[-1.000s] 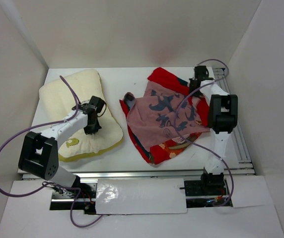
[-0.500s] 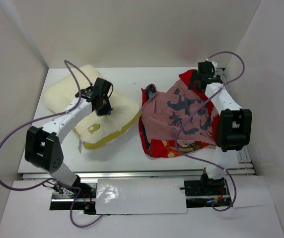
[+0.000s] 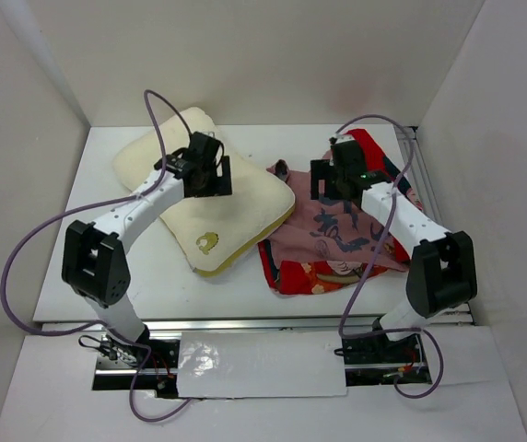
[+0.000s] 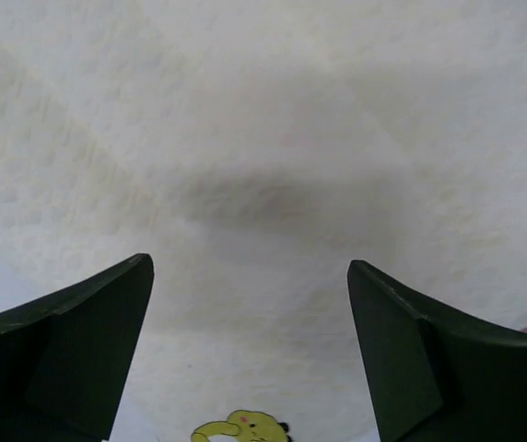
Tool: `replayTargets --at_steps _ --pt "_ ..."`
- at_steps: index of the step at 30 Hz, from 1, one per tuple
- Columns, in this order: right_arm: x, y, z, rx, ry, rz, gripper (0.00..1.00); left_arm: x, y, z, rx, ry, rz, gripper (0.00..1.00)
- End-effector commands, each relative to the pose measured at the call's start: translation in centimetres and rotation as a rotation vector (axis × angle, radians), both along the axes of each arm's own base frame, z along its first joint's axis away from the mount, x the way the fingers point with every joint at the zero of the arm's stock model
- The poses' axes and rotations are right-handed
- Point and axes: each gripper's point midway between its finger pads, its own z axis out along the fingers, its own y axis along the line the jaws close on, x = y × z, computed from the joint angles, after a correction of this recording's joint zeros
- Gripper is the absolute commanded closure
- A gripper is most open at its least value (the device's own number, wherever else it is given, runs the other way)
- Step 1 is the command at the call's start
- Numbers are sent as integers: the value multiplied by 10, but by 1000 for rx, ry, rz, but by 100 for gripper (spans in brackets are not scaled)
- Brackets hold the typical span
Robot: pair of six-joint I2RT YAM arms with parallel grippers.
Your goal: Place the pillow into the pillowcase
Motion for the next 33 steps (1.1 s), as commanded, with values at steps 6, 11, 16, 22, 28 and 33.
replayTargets --at_steps 6,11,16,22,28,33 --pt "-20 58 16 73 -41 231 2 -8 -6 -7 322 -285 -473 1" --pt "-28 65 15 93 -10 276 4 -1 -27 -20 299 -342 -755 1" --pt "-29 74 12 109 5 305 4 -4 -63 -56 109 -242 -897 1" --pt "-30 78 9 113 16 305 4 -2 -57 -120 11 -26 -846 14" --pt "-40 93 4 108 28 374 4 19 -38 -124 54 25 -640 100" --pt "-59 111 -2 23 41 437 6 46 31 -38 53 -91 -170 100"
